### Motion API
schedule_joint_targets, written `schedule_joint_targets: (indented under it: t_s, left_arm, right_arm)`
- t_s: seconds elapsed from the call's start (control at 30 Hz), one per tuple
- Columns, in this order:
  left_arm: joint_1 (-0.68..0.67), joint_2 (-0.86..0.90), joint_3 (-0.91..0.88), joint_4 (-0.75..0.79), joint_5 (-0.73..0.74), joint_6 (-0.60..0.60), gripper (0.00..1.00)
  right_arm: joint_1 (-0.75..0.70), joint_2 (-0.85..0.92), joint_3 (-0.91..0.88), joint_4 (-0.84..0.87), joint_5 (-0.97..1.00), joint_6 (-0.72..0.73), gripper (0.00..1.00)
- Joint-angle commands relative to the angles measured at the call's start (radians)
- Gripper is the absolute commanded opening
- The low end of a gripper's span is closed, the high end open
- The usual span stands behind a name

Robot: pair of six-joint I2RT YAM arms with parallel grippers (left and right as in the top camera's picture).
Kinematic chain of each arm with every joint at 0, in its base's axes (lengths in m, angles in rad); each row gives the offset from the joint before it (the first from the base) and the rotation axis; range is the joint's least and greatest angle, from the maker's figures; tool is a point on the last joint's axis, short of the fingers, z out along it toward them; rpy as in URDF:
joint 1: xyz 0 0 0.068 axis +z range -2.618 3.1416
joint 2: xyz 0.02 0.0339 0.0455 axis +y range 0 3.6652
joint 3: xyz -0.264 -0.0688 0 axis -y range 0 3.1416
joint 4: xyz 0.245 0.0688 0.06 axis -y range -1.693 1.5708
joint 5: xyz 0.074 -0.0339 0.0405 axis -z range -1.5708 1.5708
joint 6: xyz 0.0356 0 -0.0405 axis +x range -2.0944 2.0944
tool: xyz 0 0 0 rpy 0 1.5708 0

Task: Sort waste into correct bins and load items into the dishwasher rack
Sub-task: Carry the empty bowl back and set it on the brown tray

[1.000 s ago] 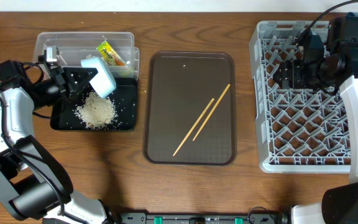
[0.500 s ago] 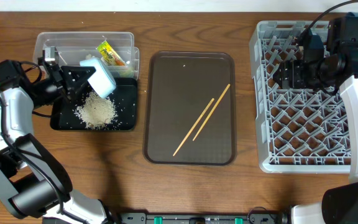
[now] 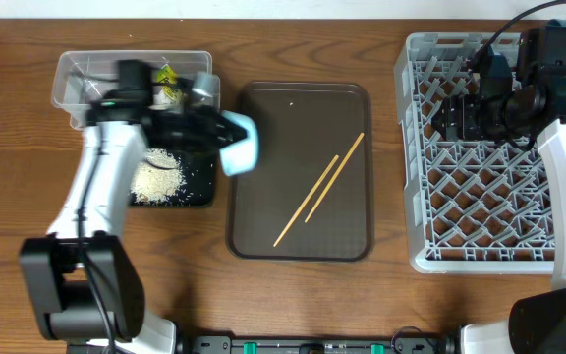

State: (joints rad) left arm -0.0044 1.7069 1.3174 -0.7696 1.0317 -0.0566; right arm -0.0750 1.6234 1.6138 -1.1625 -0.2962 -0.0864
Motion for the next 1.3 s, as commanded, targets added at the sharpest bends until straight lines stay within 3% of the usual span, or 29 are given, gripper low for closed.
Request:
schedule_joint_targets:
  t_s: [0.0, 0.2, 0.33, 0.77, 1.27]
  left_arm:
    - [-0.122, -0.01, 0.011, 0.021, -0.284, -0.01, 0.06]
    - [-0.348, 0.024, 0.011, 0.051, -0.673, -0.028, 0.06]
    - [-0.457, 0.069, 0.011, 0.094, -0.82, -0.028, 0.06]
    - [-0.519, 0.134, 0.011, 0.138, -0.875, -0.036, 0.08]
    - [-0.518, 0.129, 0.011, 0.115, -0.876, -0.036, 0.4]
  right_arm:
    - [0.011, 0.006, -0.006, -0.001, -0.008, 0.011, 0.76]
    - [0.011, 0.006, -0.006, -0.001, -0.008, 0.011, 0.75]
    - [0.011, 0.006, -0.006, -0.002, -0.008, 0.011, 0.75]
    - [0.011, 0.006, -0.006, -0.002, -0.008, 0.011, 0.75]
    - [0.011, 0.006, -0.006, -0.009, -0.008, 0.011, 0.76]
